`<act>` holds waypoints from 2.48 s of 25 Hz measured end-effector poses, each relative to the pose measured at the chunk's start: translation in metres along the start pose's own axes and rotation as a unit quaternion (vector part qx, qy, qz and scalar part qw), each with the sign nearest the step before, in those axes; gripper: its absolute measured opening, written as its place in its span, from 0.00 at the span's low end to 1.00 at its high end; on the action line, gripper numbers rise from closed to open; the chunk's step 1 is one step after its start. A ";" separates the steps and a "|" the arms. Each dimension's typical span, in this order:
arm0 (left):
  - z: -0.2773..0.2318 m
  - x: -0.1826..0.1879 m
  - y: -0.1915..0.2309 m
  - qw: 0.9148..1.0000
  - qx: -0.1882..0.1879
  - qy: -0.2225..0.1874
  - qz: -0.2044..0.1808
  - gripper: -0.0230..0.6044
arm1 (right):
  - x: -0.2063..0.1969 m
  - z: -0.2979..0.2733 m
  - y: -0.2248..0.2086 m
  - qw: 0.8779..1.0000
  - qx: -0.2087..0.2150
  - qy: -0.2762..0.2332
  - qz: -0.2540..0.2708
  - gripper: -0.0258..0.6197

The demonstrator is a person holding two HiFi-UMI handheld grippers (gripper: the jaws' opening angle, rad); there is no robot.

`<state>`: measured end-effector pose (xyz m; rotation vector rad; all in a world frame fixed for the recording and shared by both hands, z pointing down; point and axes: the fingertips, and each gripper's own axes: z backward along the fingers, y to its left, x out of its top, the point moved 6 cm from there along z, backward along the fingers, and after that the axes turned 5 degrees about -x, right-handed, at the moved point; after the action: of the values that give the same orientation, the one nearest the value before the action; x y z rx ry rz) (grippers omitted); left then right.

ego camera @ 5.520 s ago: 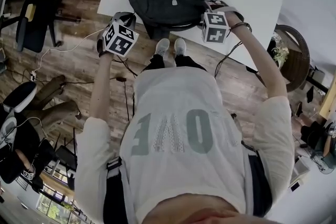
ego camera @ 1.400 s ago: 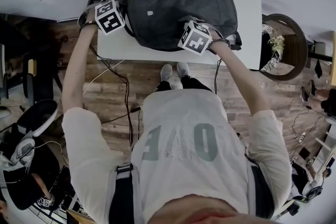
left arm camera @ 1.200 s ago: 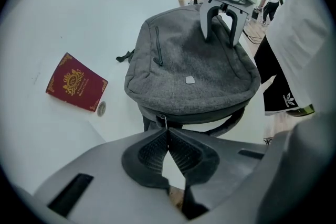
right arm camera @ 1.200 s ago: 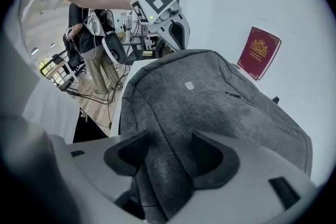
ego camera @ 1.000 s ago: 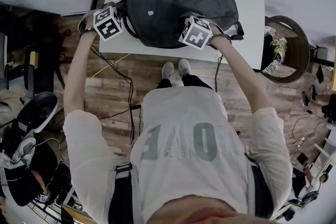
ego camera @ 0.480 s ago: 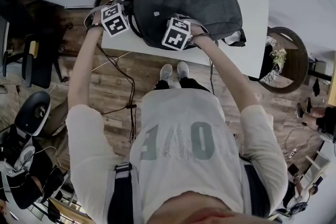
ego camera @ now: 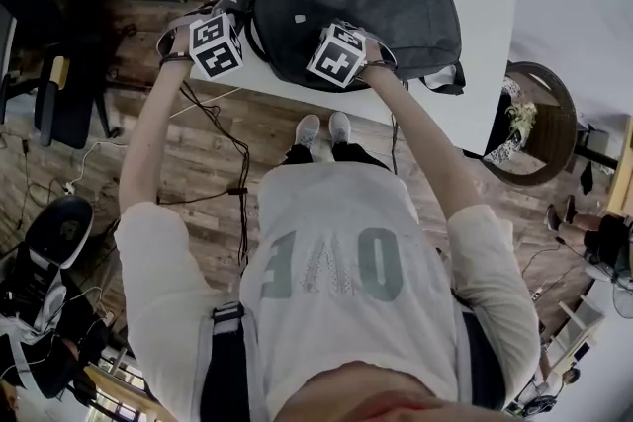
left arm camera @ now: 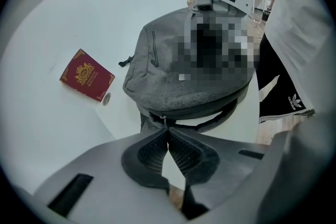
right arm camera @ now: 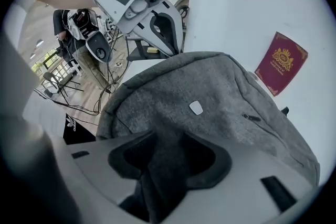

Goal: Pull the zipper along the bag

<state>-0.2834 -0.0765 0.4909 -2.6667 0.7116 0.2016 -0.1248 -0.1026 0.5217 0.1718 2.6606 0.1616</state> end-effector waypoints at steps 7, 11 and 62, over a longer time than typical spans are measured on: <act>0.007 0.001 -0.029 1.000 -0.008 -0.003 0.007 0.08 | 0.002 -0.003 -0.001 1.000 0.001 0.000 -0.003 0.33; 0.011 0.001 -0.043 0.999 -0.019 -0.016 0.037 0.08 | 0.004 -0.004 -0.003 1.000 0.002 0.001 -0.002 0.33; -0.011 0.088 -0.182 0.962 -0.061 -0.107 0.244 0.08 | -0.046 0.073 -0.062 0.994 -0.088 -0.002 0.057 0.42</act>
<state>-0.1152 0.0257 0.5387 -2.4771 1.3051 0.6722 -0.0566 -0.1644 0.4682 0.2671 2.6166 0.4296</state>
